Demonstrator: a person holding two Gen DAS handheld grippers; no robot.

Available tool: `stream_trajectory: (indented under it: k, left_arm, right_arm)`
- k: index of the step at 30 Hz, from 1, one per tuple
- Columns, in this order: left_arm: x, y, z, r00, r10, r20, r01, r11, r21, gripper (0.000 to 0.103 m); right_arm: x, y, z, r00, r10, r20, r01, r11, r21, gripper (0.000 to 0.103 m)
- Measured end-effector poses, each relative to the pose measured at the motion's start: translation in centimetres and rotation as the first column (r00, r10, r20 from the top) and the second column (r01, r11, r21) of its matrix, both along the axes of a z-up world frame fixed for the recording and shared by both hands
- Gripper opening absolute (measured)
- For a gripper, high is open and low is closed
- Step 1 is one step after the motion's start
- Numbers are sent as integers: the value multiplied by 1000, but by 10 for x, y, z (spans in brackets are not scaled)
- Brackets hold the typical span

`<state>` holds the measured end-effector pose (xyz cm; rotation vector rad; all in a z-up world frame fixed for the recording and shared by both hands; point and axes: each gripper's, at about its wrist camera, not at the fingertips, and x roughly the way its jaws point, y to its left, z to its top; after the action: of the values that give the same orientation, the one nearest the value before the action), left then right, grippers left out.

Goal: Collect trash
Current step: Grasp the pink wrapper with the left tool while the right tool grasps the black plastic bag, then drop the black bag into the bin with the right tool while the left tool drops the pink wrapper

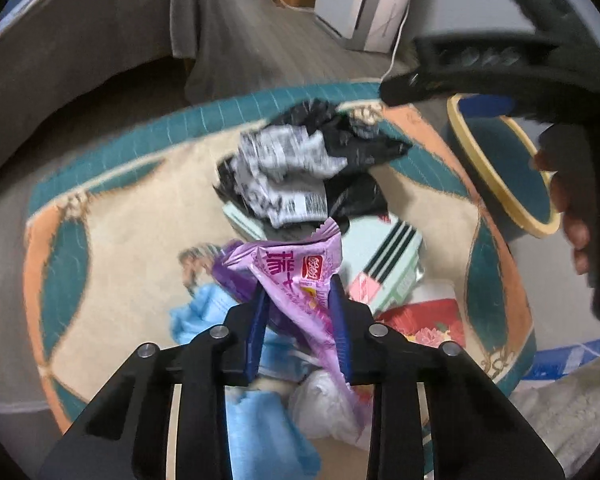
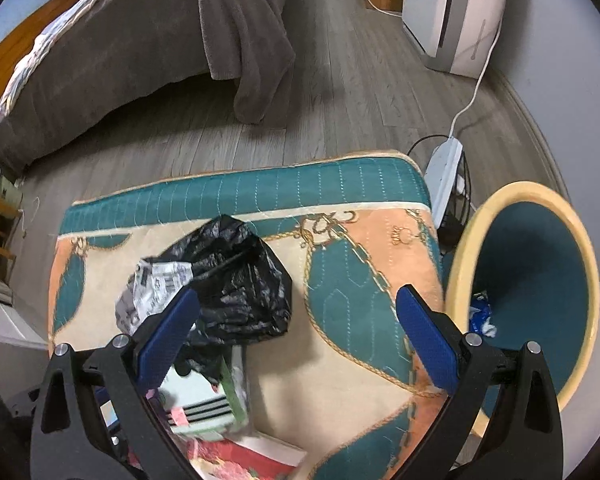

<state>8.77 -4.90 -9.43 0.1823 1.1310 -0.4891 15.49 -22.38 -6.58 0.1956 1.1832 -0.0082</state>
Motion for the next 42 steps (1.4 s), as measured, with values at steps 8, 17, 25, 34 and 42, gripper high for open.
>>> stream_trajectory:
  k: [8,17,25,34,42]
  left_arm:
    - [22,20,41,987,29,155,-35,999,38,27]
    - [44,29,46,989,59,139,-59,998,-1,27]
    - [41,21,55,987,55,153,-54,998,-10,27]
    - [26,21,80,975,79,208,-73,997,-38,27]
    - [9,6,107,959,86,269,-72,996,-58,27]
  right_arm:
    - [16,12,-17,999,-2,-35,4,998,64,97]
    - [22,9,-56,986,-7,-165,37,983,178,91]
    - [12,10,-42,987,81,-138,-53,979,198,8]
    - [-10,-1,32,995,74,72,-90,965,247,1]
    - [-46,-31,86,979,37,202,-80,975,209,1]
